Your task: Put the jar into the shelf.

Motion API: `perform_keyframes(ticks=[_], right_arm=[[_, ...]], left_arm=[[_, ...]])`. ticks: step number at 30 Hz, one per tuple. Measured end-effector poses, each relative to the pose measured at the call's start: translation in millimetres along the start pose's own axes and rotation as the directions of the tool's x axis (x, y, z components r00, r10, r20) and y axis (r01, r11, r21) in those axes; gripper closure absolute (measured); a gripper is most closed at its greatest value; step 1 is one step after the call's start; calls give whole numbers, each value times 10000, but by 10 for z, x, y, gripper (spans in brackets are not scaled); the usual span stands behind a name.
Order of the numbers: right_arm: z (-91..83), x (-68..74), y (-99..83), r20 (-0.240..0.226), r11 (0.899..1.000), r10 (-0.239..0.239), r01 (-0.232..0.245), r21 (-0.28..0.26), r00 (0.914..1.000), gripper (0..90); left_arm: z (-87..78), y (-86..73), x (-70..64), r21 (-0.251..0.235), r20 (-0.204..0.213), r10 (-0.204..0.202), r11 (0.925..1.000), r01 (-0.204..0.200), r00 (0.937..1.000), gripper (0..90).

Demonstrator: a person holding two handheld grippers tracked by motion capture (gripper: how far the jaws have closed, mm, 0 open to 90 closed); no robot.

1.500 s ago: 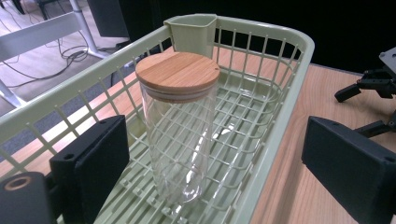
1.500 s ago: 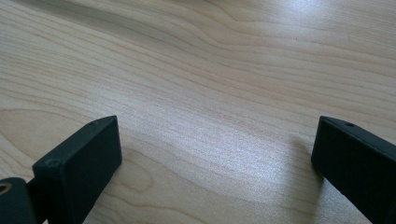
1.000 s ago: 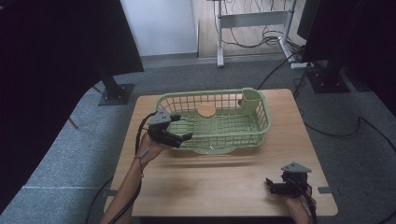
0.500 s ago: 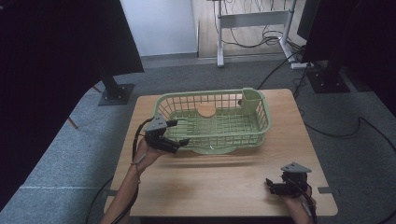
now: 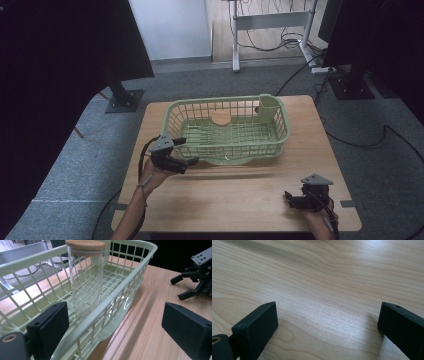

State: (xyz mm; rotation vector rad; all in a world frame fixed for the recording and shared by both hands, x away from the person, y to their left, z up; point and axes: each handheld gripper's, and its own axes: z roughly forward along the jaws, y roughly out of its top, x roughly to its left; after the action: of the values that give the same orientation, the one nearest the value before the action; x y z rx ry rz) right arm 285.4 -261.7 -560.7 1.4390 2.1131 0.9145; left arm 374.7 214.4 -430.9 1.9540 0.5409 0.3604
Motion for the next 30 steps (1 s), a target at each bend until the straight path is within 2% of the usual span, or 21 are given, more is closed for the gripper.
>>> perform_keyframes(ticks=[6,12,18,30], right_arm=[[0,1,0,1,10000,10,-10,2,10000,25],[0,0,0,1,10000,1,-1,1,10000,25],[0,1,0,1,10000,3,-3,-1,10000,25],[1,0,-1,2,10000,-5,5,-7,10000,25]], left_arm=[[-60,-110,-52,-353,48,-59,9994,61,10000,67],[-60,-230,-135,-140,115,25,9999,-24,9999,68],[-24,-429,-198,36,225,-196,9998,196,9996,67],[37,-702,-266,125,298,-570,9983,566,9979,67]])
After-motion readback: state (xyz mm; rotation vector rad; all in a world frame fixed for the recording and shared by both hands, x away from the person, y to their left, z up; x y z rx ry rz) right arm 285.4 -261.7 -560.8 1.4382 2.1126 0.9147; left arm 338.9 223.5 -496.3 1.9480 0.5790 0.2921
